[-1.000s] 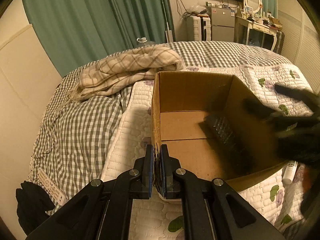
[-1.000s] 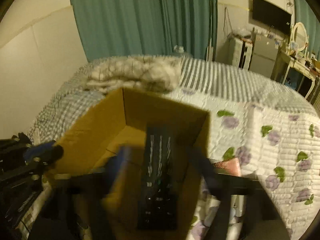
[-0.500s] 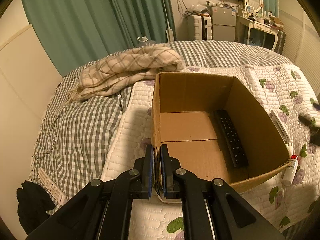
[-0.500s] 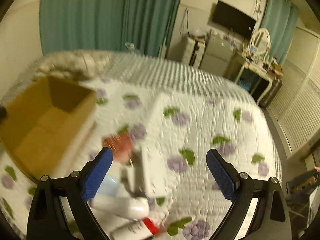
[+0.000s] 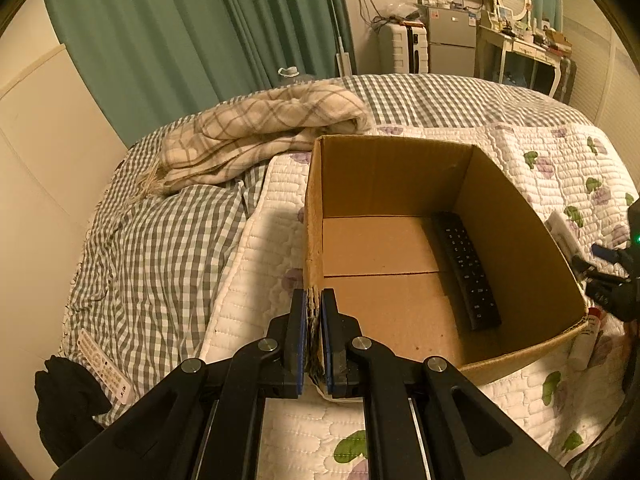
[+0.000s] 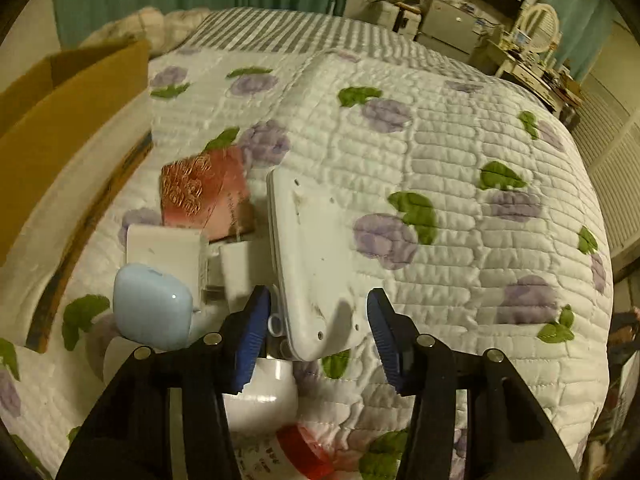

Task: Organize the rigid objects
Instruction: 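Grasp the white phone stand with the right gripper, then place the white phone stand into the box with the right gripper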

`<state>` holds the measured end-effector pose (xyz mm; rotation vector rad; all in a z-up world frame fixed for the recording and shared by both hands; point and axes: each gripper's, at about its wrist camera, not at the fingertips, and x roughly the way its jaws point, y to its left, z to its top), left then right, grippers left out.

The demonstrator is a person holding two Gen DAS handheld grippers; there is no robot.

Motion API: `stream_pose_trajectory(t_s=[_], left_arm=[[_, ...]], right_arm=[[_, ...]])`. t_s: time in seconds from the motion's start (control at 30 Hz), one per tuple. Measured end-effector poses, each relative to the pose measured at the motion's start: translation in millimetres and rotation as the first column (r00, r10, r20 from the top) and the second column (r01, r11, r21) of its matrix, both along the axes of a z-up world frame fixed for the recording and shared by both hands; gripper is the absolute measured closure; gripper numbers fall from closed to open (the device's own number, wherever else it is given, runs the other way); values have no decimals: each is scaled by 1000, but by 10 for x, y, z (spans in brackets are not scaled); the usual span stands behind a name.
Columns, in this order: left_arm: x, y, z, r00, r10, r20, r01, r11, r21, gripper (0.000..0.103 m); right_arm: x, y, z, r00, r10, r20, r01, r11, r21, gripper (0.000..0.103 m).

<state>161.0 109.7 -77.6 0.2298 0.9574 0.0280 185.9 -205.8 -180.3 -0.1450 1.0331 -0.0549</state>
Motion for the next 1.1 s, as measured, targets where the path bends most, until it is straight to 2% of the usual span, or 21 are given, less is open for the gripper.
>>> stream_pose_trajectory(t_s=[0.1, 0.17, 0.33, 0.4, 0.57, 0.8, 0.97, 1.1], left_arm=[[3, -1, 0, 1000, -1, -1, 1, 1000, 1, 96], [4, 2, 0, 1000, 0, -1, 0, 1000, -2, 96], [-7, -4, -11, 1000, 6, -4, -6, 1000, -6, 96], [-14, -10, -15, 1000, 7, -5, -7, 1000, -4, 96], [-12, -6, -18, 1000, 4, -6, -4, 1000, 0, 96], [-20, 19, -8, 1000, 4, -5, -4, 1000, -11, 96], [-26, 22, -1, 1000, 4, -5, -4, 1000, -13, 96], [-32, 13, 9, 1000, 5, -6, -5, 1000, -14, 96]], right_arm=[[0, -95, 66, 999, -37, 27, 37, 999, -16, 60], [66, -148, -3, 1000, -26, -12, 26, 999, 39, 61], [277, -31, -98, 999, 27, -41, -26, 999, 39, 69], [324, 7, -111, 999, 36, -38, -34, 999, 34, 75], [224, -3, -36, 1000, 27, 0, -27, 999, 17, 78], [6, -13, 327, 995, 33, 97, -38, 998, 50, 79], [-92, 168, 844, 977, 88, 196, -102, 993, 64, 80], [-95, 428, 1336, 947, 155, 280, -186, 979, 88, 80]])
